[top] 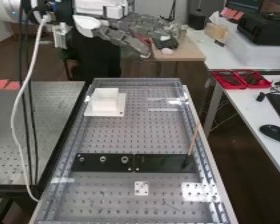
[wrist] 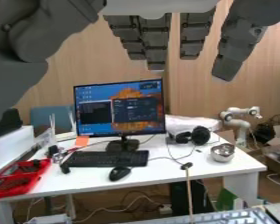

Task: Grab the drill bit and place it in the clear container

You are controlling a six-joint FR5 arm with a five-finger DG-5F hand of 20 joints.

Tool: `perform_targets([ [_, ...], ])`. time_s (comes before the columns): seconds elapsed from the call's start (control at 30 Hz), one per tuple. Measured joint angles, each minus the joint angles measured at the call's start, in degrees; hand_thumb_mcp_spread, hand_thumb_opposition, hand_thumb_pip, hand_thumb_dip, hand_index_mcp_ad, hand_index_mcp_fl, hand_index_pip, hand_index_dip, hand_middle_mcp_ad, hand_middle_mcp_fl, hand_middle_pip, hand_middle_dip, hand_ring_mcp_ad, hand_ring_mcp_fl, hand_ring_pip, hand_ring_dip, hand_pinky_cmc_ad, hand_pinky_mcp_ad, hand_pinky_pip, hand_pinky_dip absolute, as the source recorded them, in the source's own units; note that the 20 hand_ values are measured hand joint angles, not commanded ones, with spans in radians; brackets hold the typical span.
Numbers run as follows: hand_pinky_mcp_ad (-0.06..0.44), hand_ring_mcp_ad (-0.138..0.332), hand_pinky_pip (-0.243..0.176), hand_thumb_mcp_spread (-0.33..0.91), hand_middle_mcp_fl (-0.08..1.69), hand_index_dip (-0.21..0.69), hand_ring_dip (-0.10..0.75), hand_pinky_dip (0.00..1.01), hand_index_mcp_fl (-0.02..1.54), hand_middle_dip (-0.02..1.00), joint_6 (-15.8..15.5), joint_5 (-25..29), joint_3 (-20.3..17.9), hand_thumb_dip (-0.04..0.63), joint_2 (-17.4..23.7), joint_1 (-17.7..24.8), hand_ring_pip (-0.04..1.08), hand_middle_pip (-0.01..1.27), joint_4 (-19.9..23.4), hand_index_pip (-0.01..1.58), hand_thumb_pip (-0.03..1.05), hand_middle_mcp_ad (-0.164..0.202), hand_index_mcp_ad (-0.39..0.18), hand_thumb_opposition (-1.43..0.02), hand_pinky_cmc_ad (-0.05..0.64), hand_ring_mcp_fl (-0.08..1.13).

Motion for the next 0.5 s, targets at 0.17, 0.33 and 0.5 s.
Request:
perform_targets([
  [0.17, 0.328, 0.19, -0.093, 0.1, 0.08, 0.094, -0.082, 0.28, 0.02, 0.06, -0.94, 1.24, 0.07, 0.012, 1.07, 0.32, 0.11, 0.14, -0.13, 0.08, 0.22, 0.127, 0.119, -0.68, 0.445, -0.01],
  [0.33, 0.328, 0.202, -0.096, 0.1, 0.08, 0.087, -0.084, 0.27, 0.02, 0.04, -1.43, 1.12, 0.15, 0.012, 1.46, 0.32, 0.11, 0.14, -0.46, 0.08, 0.23, 0.14, 0.126, -0.68, 0.445, -0.01],
  [0.5, 0.33, 0.206, -0.096, 0.1, 0.07, 0.08, -0.084, 0.27, 0.02, 0.04, -1.79, 1.96, 0.22, 0.012, 2.09, 0.5, 0.11, 0.14, -1.2, 0.08, 0.23, 0.14, 0.126, -0.68, 0.445, 0.0],
])
